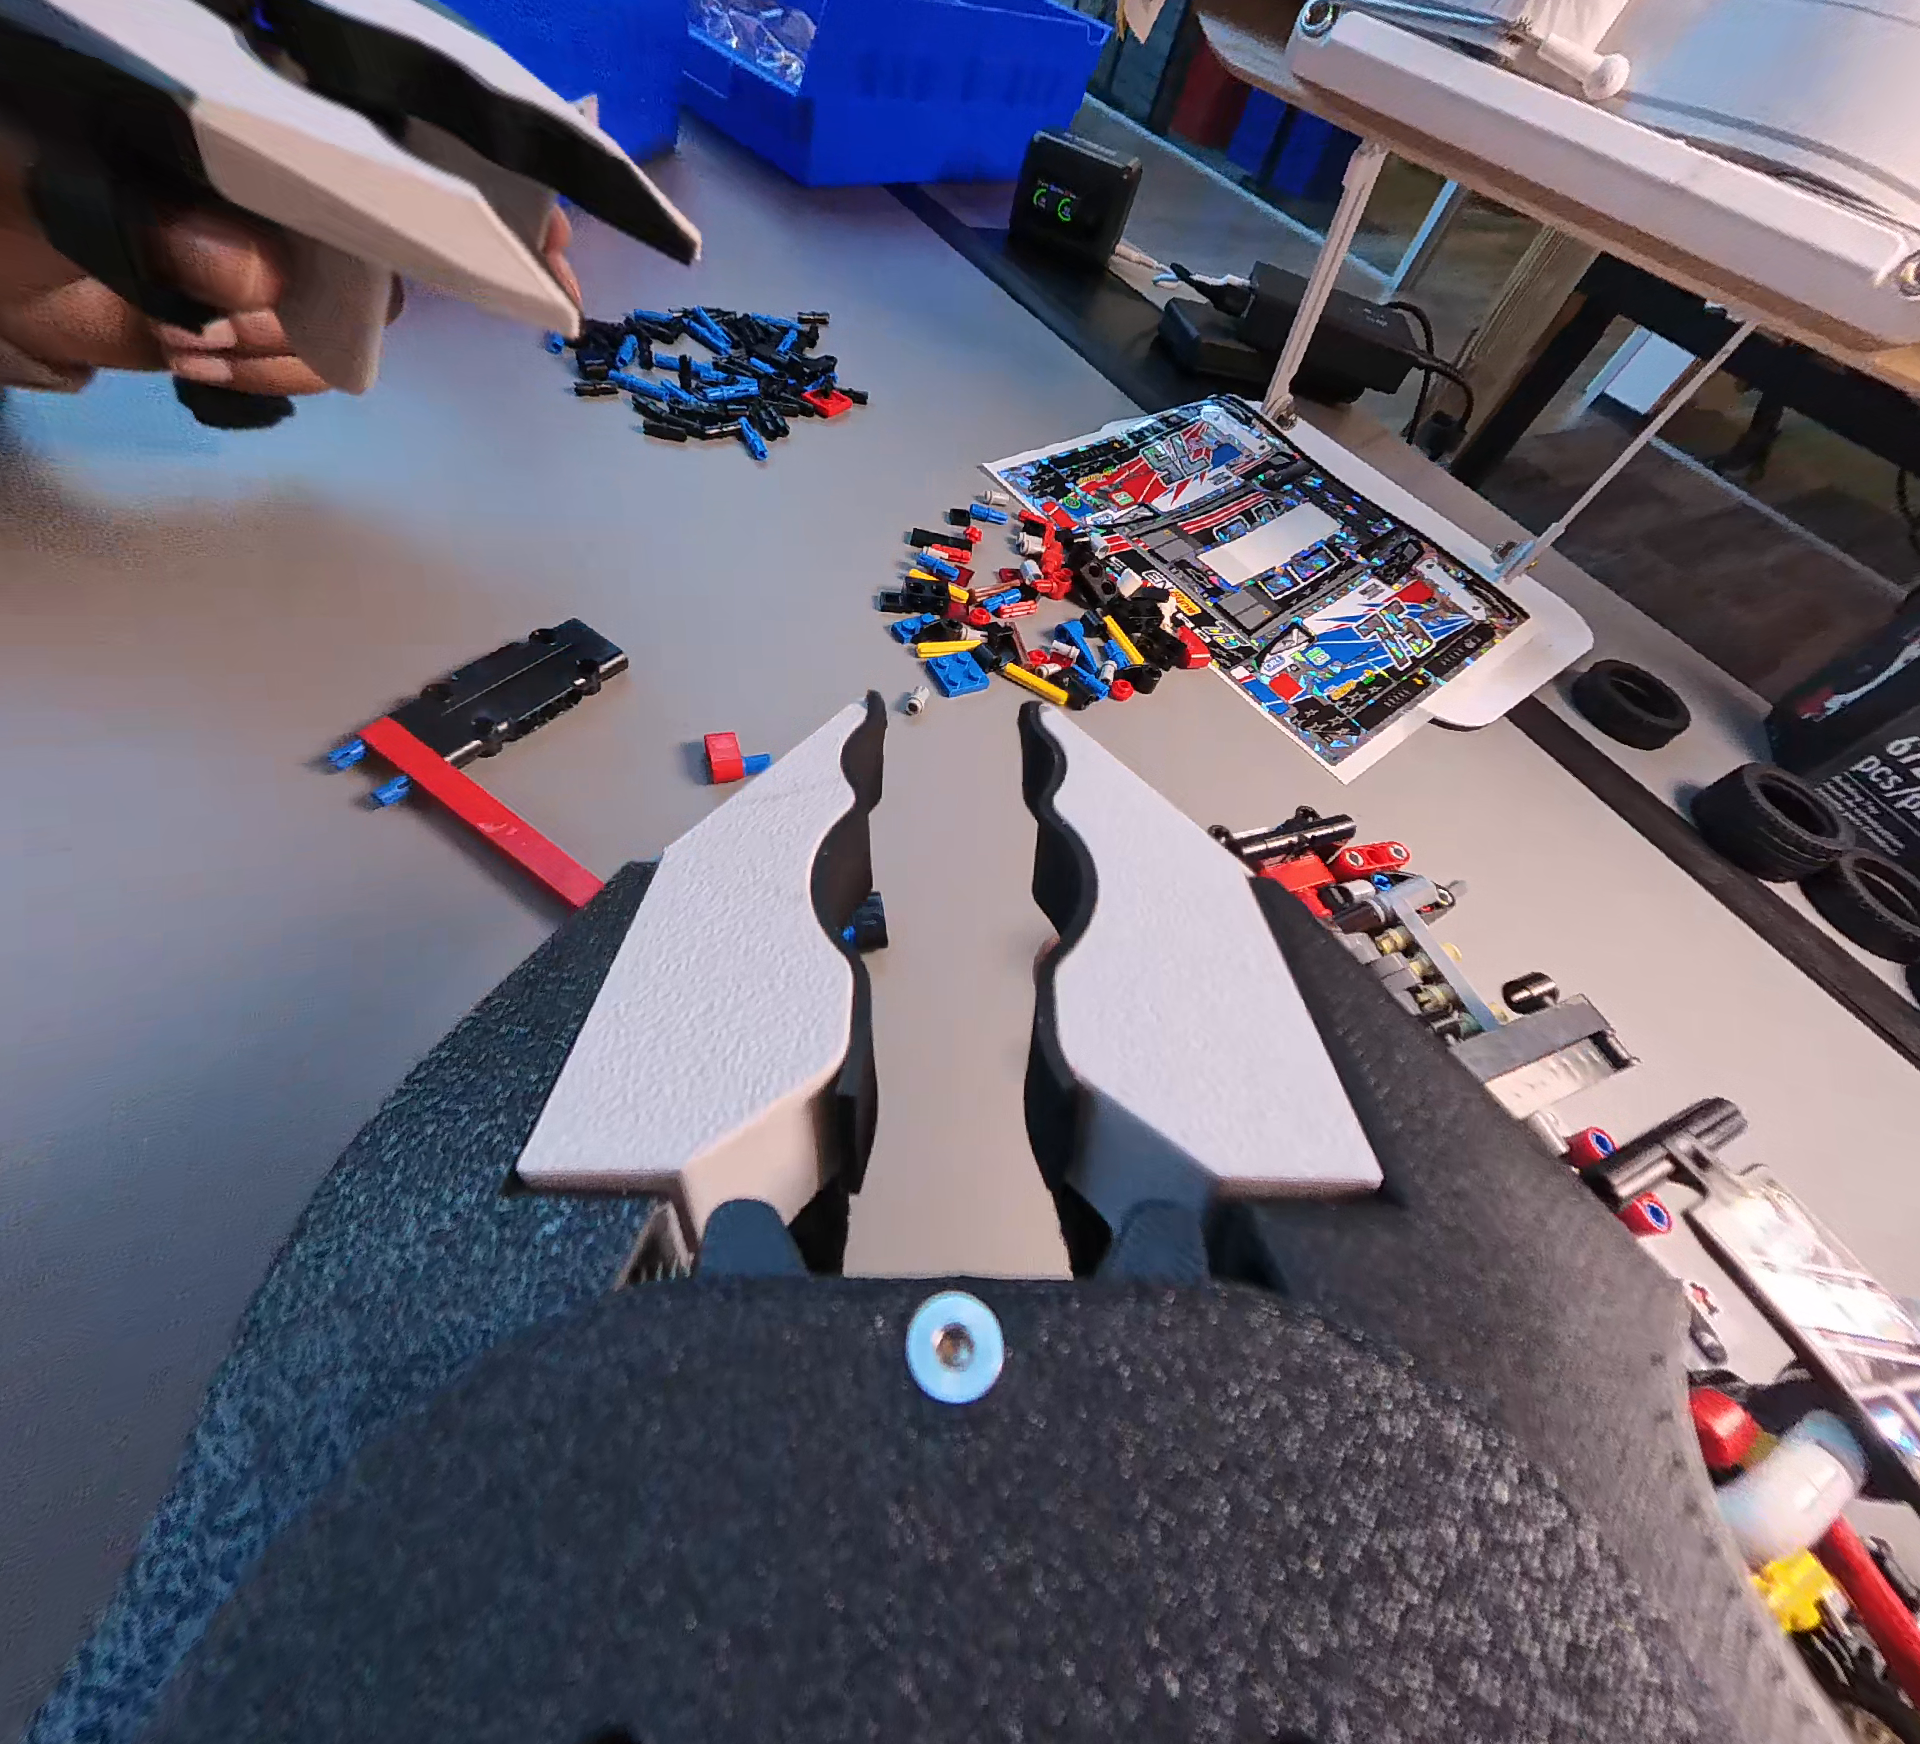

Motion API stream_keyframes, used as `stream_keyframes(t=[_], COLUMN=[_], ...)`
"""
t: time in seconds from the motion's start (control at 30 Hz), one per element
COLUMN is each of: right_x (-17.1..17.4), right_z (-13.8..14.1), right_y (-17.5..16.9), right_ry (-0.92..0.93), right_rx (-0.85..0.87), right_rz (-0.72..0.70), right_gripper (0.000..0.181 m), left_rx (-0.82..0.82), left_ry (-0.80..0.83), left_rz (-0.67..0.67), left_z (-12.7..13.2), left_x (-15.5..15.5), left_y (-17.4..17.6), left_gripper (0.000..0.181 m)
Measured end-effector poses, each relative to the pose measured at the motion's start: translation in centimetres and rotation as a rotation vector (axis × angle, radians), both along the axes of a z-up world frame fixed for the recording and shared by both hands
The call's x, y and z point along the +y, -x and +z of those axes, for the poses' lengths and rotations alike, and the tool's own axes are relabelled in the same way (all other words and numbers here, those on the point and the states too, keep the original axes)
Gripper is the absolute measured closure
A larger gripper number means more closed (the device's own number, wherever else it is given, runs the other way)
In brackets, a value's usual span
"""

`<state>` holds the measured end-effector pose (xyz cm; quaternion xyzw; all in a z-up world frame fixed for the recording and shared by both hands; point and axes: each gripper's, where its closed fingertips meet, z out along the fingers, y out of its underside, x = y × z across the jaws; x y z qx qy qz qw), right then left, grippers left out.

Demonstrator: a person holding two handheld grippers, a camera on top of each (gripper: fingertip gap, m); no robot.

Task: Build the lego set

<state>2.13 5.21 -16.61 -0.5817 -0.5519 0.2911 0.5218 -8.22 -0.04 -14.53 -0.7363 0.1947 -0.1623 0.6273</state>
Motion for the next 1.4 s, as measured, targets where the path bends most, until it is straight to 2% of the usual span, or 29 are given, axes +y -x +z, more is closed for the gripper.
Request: stream_keyframes(t=[0.07,0.13,0.5,0.8,1.03,1.2,1.4], right_x=[0.1,0.2,-0.2,-1.3,-2.7,-4.1,-3.8], right_z=[0.0,0.0,-1.6,-2.0,-2.5,-3.7,-5.1], right_y=[0.0,0.0,-0.2,0.3,0.8,1.2,2.0], right_ry=[-0.004,0.001,0.033,0.058,0.057,0.054,0.079], right_rx=[-0.002,0.003,-0.076,-0.098,-0.131,-0.2,-0.345], right_rz=[-0.004,-0.007,0.044,0.091,0.144,0.199,0.209], right_gripper=[0.158,0.158,0.158,0.158,0.158,0.158,0.161], left_rx=[0.119,0.155,0.1,0.1,0.188,0.254,0.273], left_ry=[0.003,0.0,0.139,0.273,0.362,0.359,0.381], left_rz=[-0.029,-0.051,-0.225,-0.304,-0.388,-0.423,-0.449], left_z=[-0.9,-1.4,-3.7,-5.7,-7.4,-8.0,-8.4], left_x=[0.2,0.3,-0.7,-1.6,-3.1,-3.7,-4.0], left_y=[-0.1,-0.2,-2.3,-2.0,-2.1,-2.9,-3.2], left_gripper=[0.13,0.13,0.128,0.128,0.118,0.125,0.125])
